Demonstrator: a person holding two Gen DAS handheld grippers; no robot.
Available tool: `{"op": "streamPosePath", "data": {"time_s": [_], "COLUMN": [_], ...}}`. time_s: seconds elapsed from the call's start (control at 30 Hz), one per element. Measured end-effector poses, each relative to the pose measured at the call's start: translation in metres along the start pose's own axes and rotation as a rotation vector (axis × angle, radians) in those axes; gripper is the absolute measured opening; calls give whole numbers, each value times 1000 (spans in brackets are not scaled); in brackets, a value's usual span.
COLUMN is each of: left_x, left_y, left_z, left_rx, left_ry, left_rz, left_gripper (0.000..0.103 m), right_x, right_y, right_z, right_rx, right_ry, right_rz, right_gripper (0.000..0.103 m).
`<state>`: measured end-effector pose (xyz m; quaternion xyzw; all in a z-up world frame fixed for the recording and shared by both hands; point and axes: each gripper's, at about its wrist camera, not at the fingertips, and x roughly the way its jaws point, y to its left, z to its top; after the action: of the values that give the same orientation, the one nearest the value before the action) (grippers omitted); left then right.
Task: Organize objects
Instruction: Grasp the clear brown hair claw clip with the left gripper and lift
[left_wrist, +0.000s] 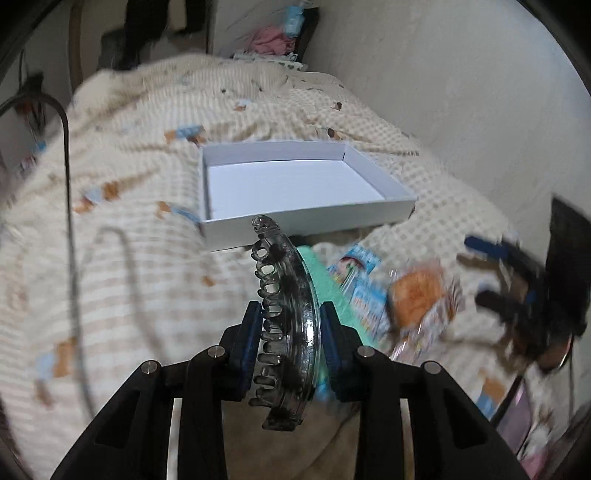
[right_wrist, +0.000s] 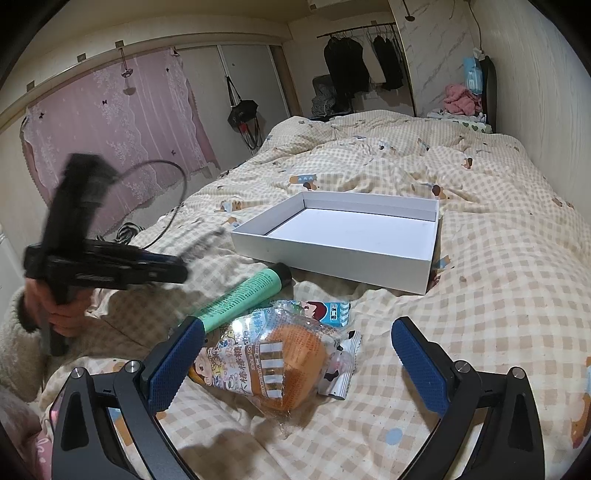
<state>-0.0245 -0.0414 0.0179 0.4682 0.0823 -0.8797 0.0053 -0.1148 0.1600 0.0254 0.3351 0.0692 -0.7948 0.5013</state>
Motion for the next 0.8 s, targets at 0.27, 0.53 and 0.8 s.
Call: {"op": "streamPosePath", "data": {"time_s": [0.27,0.53,0.8], "left_x": [8,26,-8], "left_y": [-6,17,-2], "left_z": [-28,-20,-17], "left_rx": [152,27,60], "left_ry": [63,123,-22], "left_rz": [185,63,7], "left_gripper": [36,38,35], "right_x": [0,0,0], "right_y": [0,-1,-1], "right_z": [-1,-2,-2], "right_rx": [0,-1,2], "right_ry": [1,-1,2], "right_rz": [0,0,1], "right_gripper": [102,102,102]}}
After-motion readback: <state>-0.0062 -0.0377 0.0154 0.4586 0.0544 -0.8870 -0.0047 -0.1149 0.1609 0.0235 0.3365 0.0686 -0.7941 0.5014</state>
